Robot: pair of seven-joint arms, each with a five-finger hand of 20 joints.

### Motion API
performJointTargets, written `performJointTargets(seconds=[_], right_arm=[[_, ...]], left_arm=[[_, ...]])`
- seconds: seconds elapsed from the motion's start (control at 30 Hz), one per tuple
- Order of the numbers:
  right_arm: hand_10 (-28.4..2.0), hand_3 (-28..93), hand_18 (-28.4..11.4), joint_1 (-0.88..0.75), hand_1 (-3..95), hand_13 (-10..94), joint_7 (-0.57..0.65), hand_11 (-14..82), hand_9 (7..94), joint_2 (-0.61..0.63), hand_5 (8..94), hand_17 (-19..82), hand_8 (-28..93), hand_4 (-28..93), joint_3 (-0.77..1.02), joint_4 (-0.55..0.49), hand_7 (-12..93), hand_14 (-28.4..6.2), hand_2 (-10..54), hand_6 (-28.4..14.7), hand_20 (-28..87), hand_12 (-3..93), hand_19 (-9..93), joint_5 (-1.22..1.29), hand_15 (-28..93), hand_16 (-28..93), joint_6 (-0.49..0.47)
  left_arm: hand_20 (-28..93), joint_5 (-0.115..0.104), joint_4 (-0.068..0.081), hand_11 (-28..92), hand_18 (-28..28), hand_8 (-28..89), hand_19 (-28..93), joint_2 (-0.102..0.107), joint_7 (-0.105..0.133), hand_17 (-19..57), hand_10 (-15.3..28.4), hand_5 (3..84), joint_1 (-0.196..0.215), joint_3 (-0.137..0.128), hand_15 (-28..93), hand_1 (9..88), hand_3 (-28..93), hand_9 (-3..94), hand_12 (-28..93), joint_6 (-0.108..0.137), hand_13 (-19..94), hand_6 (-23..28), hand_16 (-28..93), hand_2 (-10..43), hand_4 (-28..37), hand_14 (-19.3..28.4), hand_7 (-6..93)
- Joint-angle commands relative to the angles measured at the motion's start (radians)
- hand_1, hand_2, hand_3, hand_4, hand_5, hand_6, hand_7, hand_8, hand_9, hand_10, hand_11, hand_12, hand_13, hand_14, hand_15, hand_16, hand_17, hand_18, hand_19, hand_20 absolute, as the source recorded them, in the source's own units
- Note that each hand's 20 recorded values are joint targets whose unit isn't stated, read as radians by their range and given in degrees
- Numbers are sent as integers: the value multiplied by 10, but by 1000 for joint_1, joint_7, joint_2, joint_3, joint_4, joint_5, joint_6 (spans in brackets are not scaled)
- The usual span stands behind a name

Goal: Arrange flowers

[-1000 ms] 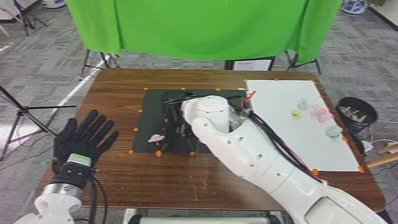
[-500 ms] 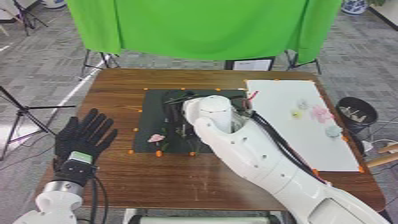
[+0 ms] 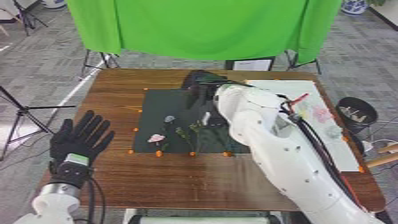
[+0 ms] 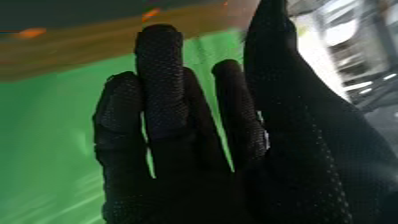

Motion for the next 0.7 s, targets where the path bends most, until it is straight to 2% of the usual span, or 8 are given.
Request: performJointTargets(seconds=[0.03, 0.07, 0.17, 0.2, 0.27, 0.5, 0.67, 0.7], right_arm=[[-157, 772, -228, -201, 438, 608, 143, 88, 459, 267, 465, 328, -118, -283, 211, -136, 146, -124, -95, -41, 364, 146, 817, 29, 570, 222, 97], [-159, 767, -229, -229, 430, 609, 171, 86, 460, 286, 467, 328, -118, -283, 234, -148, 143, -126, -95, -42, 364, 146, 817, 29, 571, 220, 119], [-170, 757, -236, -283, 405, 616, 210, 82, 468, 341, 479, 330, -114, -283, 306, -160, 130, -134, -95, -51, 362, 143, 820, 42, 574, 215, 99], [-172, 757, -236, -302, 403, 615, 218, 81, 467, 357, 480, 331, -112, -283, 332, -164, 126, -135, -95, -53, 360, 143, 821, 48, 575, 214, 90], [-175, 755, -236, -332, 401, 612, 235, 79, 464, 389, 479, 330, -108, -283, 371, -172, 120, -137, -95, -56, 358, 142, 821, 49, 577, 215, 91], [-186, 748, -245, -456, 391, 578, 319, 65, 432, 450, 452, 316, -98, -283, 525, -200, 100, -149, -95, -65, 356, 143, 819, 100, 582, 212, -29], [-191, 742, -248, -566, 394, 565, 357, 57, 414, 468, 435, 310, -91, -283, 616, -220, 87, -152, -95, -72, 355, 147, 818, 117, 586, 206, -6], [-202, 741, -248, -582, 395, 564, 366, 59, 411, 468, 434, 310, -89, -283, 631, -221, 86, -152, -95, -72, 355, 148, 818, 121, 586, 205, -2]], left_arm=[[113, -13, -15, 218, 145, -88, 360, -17, 16, -67, 146, 441, 44, -26, 383, 293, 724, 371, 110, -13, 268, 83, -69, 106, -283, 155, 139], [113, -7, -18, 218, 145, -88, 360, -18, 15, -67, 146, 441, 50, -30, 383, 293, 724, 371, 110, -10, 267, 83, -68, 106, -283, 155, 138], [114, -14, -19, 218, 145, -87, 360, -15, 29, -67, 146, 441, 60, -30, 382, 291, 724, 370, 111, -13, 268, 83, -68, 107, -283, 155, 138], [114, -10, -21, 217, 145, -87, 360, -17, 25, -67, 147, 441, 63, -33, 383, 291, 724, 371, 111, -6, 267, 83, -68, 108, -283, 154, 138], [114, -17, -21, 218, 145, -87, 361, -17, 29, -68, 146, 441, 56, -28, 383, 290, 725, 371, 111, 3, 268, 83, -68, 108, -283, 155, 138], [114, -6, -24, 218, 145, -87, 361, -22, 25, -67, 146, 441, 74, -38, 384, 289, 724, 371, 112, 1, 268, 83, -67, 110, -283, 155, 139], [114, -6, -30, 219, 145, -87, 361, -23, 28, -67, 147, 442, 88, -41, 384, 288, 724, 371, 112, 3, 268, 83, -68, 111, -283, 155, 138], [114, -7, -31, 219, 145, -87, 361, -24, 28, -67, 147, 442, 88, -40, 384, 288, 724, 371, 112, 1, 268, 83, -68, 112, -283, 155, 138]])
